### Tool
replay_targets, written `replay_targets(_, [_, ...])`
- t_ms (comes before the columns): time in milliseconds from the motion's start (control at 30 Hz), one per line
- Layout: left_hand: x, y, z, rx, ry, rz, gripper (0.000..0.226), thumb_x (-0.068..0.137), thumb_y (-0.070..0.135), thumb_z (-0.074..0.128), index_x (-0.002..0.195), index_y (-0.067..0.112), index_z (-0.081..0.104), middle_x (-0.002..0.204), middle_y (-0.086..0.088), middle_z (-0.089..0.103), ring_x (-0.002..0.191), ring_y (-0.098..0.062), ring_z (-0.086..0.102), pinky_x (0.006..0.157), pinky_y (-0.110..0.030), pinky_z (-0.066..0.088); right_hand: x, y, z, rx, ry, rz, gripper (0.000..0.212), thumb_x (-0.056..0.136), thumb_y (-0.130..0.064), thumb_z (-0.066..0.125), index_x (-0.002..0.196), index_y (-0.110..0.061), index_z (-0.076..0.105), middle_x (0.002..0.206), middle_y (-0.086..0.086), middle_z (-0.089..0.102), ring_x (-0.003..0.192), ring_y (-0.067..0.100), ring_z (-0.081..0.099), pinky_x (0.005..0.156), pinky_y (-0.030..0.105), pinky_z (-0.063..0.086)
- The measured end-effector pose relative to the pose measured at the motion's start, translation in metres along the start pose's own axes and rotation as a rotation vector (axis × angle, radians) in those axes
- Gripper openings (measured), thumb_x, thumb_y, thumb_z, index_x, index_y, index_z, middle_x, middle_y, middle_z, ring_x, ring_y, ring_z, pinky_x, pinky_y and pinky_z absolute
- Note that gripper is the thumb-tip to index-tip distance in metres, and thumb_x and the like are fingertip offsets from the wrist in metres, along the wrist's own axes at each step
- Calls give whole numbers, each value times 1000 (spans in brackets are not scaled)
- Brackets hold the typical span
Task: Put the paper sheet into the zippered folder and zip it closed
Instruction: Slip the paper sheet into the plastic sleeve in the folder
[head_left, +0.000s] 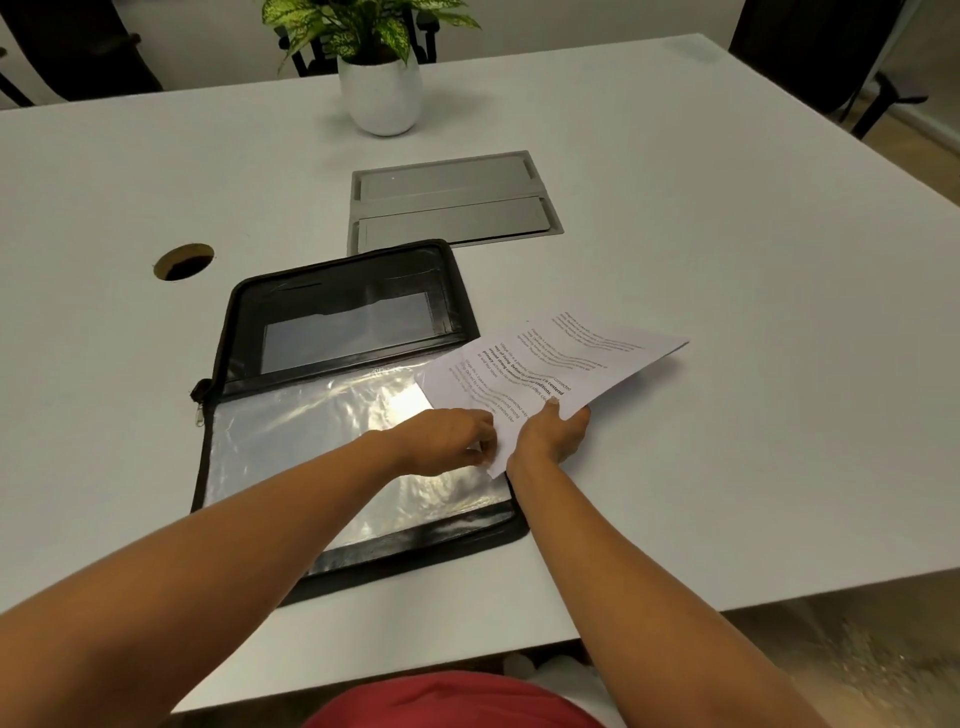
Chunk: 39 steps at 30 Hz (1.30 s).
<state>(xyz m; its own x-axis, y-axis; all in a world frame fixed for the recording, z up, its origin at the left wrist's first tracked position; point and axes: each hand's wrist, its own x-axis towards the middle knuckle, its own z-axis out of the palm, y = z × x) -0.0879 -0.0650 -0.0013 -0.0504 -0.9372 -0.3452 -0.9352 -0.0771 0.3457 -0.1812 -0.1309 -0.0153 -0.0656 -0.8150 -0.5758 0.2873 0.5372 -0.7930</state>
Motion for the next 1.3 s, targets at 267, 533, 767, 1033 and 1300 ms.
replay_targets(267, [-1,1,2,-38,4,11,17,90,11,55,103,6,64,108,-6,56,87,-14,51,85,-28,47,-6,8,-2,27,-2,13,33,96,-6,39,128,-12,44,112,6,55,88,19,56,79,34,52])
replay_targets(533, [-2,-1,-1,-13,18,30,16,89,14,59,102,9,67,107,-3,58,96,-15,57,82,-20,44,-2,5,5,20,-11,15,32,96,-7,41,127,-12,45,119,10,57,88,21,57,79,36,54])
replay_targets(767, [-5,-1,4,1,18,65,15,88,16,60,100,10,67,104,-2,56,87,-11,53,82,-24,46,-1,-1,13,101,-34,41,31,97,-8,40,127,-13,44,104,2,53,81,17,59,69,31,55])
replay_targets(1033, [0,1,4,-141,86,83,16,87,6,61,100,0,67,101,-13,64,86,-19,59,85,-26,49,1,13,-1,30,-9,-40,31,95,-5,43,125,-12,49,108,2,55,83,14,57,56,15,49])
replay_targets(1300, [7,0,5,-283,98,33,10,85,-3,59,93,-4,64,95,-15,65,78,-12,55,76,-17,48,7,21,-14,-158,15,-114,26,89,-5,54,115,-7,58,115,11,64,87,17,58,51,11,41])
